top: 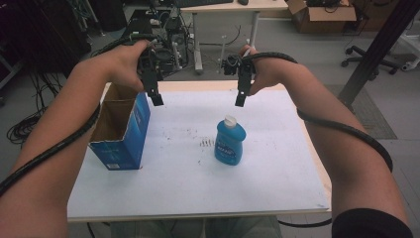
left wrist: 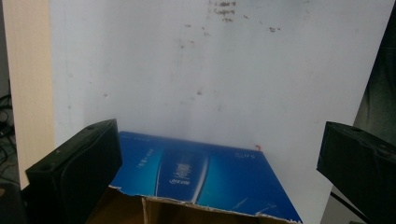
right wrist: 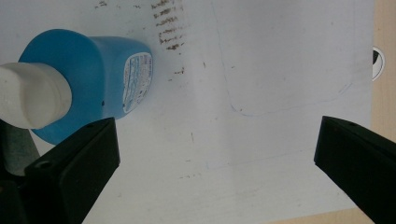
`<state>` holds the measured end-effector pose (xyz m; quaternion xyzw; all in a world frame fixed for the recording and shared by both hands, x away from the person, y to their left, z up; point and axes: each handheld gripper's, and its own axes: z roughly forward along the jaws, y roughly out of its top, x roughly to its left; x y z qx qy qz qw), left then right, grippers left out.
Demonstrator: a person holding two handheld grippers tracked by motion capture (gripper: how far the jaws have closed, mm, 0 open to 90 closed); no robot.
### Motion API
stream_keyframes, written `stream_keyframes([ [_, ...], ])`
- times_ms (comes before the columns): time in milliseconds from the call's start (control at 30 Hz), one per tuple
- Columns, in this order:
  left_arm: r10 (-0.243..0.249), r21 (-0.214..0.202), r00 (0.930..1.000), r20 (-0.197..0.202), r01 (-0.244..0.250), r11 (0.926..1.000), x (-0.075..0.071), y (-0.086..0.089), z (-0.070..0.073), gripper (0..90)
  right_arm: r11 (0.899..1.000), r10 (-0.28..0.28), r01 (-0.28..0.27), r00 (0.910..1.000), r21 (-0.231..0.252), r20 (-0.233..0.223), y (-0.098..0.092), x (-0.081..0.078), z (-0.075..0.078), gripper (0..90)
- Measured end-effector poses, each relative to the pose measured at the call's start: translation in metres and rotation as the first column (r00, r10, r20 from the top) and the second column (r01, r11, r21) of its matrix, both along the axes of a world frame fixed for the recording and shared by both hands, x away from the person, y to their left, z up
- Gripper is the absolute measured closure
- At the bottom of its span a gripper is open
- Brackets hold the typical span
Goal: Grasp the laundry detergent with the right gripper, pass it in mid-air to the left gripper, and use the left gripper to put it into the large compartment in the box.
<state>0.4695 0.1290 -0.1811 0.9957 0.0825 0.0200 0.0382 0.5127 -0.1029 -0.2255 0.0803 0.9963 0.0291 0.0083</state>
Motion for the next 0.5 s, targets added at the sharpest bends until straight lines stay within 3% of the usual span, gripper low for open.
stream_keyframes([
  [500, -0.011, 0.004, 0.9999, -0.013, 0.011, 0.9999, -0.004, -0.002, -0.005, 0.1, 1.0, -0.028, 0.028, 0.9994, 0.001, 0.019, -0.018, -0.002, 0.009, 0.0],
])
